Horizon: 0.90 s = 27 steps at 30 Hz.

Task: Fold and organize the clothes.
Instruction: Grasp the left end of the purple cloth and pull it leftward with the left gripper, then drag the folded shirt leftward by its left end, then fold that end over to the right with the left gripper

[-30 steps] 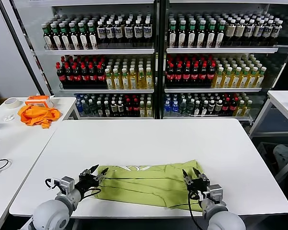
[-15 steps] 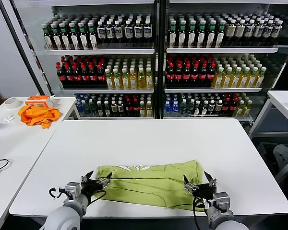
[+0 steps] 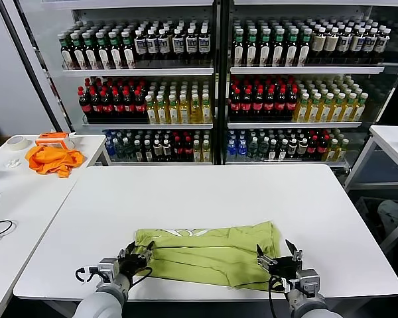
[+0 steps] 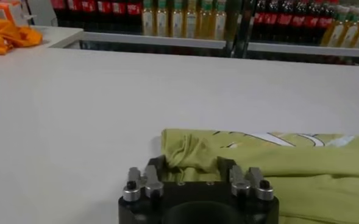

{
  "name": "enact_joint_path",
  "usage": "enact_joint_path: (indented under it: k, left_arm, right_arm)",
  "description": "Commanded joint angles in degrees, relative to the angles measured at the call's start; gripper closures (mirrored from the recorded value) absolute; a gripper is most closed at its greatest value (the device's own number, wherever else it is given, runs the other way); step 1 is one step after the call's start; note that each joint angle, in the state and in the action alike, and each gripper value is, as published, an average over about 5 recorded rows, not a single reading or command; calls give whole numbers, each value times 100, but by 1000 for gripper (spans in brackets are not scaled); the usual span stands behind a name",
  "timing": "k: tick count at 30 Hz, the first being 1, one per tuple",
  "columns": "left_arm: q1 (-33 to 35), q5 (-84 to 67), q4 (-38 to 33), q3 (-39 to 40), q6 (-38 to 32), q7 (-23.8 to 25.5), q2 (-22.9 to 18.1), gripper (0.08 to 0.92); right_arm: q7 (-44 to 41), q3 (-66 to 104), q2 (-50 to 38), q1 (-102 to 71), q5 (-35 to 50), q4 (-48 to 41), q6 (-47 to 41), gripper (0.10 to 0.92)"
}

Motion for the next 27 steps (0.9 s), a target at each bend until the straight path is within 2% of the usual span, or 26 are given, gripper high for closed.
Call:
enact_joint_path:
  k: [1, 8, 13, 20, 24, 27]
  left_arm:
    - [2, 165, 122, 109, 17, -118, -173, 535]
    - [100, 748, 94, 101, -9, -30, -380, 735]
    - [267, 1614, -164, -330, 276, 2, -297, 871]
    - [701, 2452, -535, -2135, 1005, 100, 440, 899]
    - [1030, 2335, -289, -3212, 1036, 234, 934, 899]
    - [1140, 2228, -83, -3728, 1041, 239, 1235, 899]
  right_arm:
    - [12, 23, 6, -36, -39, 14, 9, 203]
    - [36, -4, 9, -1, -52, 9, 7, 203]
    - [41, -27, -28, 77, -51, -6, -4, 203]
    - [39, -59, -89, 265, -42, -54, -23, 203]
    - [30, -52, -122, 398, -22, -125, -30, 203]
    - [24, -55, -117, 519, -2, -154, -50, 203]
